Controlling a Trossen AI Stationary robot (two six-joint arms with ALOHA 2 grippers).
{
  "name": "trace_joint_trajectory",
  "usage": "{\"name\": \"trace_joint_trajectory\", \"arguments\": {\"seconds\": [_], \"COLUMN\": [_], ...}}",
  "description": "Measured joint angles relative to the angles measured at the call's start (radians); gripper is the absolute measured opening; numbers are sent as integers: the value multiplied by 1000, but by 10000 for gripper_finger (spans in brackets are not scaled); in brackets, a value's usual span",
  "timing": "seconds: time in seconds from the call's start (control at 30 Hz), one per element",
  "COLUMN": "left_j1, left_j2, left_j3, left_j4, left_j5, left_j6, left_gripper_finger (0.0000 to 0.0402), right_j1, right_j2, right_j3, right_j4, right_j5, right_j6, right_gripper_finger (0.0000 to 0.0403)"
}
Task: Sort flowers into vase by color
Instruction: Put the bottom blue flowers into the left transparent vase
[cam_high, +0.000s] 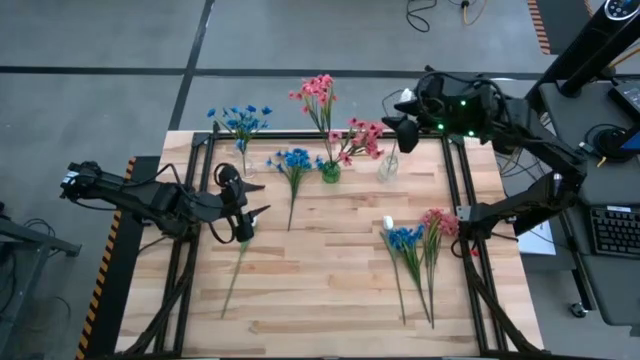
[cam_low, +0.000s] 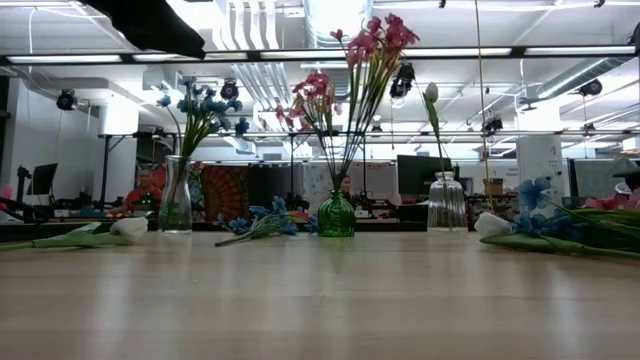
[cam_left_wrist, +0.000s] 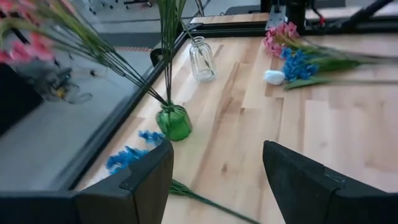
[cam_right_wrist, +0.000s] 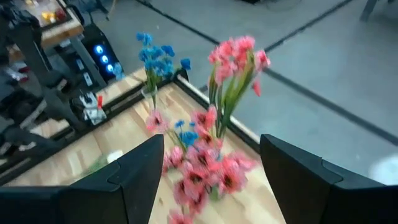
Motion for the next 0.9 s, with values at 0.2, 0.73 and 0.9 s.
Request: {"name": "trace_joint_trajectory", "arguments": {"seconds": [0.2,0.73,0.9], "left_j1": [-13,-70,-70], "left_j2": [47,445,559], "left_j3": [0,0,0], "left_j4": [1,18,94], "left_j5": [75,113,75], "left_j6": [-141,-590,-650], "left_gripper_finger": [229,229,229], "right_j1": [24,27,28], "right_j2": [0,-25,-33], "right_j3": [88,143,87], "right_j4": [-244,-591,-591], "right_j5": [5,9,8], "right_j6": [89,180,158], "right_gripper_finger": [256,256,256]}}
